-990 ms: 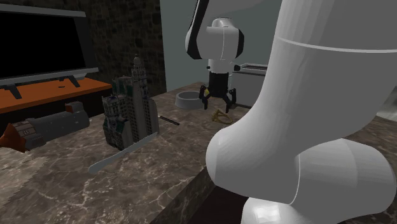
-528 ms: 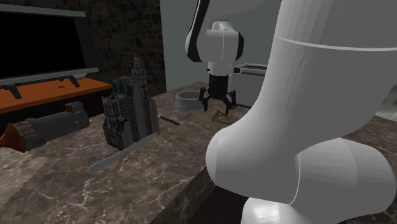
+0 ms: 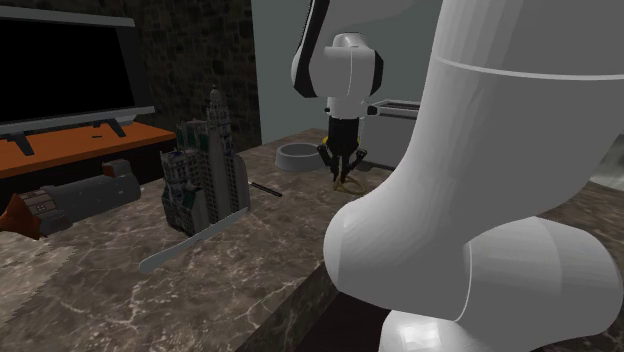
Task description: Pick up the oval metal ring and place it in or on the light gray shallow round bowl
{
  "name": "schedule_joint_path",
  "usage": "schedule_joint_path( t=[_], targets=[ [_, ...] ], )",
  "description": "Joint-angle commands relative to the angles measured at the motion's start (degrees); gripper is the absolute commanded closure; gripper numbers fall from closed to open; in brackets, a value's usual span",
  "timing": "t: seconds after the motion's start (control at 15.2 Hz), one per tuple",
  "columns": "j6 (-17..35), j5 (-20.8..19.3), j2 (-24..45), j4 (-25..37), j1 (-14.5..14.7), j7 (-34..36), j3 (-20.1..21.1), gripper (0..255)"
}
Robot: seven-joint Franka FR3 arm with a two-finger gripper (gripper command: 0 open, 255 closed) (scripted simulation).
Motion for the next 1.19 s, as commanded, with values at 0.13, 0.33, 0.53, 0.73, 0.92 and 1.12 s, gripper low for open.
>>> schedule_joint_path(
  t=[0.13, 0.33, 0.53, 0.73, 0.92, 1.12],
  targets=[
    [0.0, 0.0, 0.0, 0.0, 0.0, 0.0, 0.0, 255],
    [-1.7, 0.2, -0.8, 0.8, 0.0, -0.1, -0.2, 255],
    [-4.1, 0.3, -2.0, 2.1, 0.0, -0.3, -0.4, 255],
    [-6.6, 0.5, -3.0, 3.6, 0.0, -0.3, -0.6, 255],
    [-9.0, 0.5, -3.9, 5.1, 0.0, -0.4, -0.8, 255],
    [-11.4, 0.6, -4.7, 6.8, 0.0, -0.4, -1.1, 255]
  ],
)
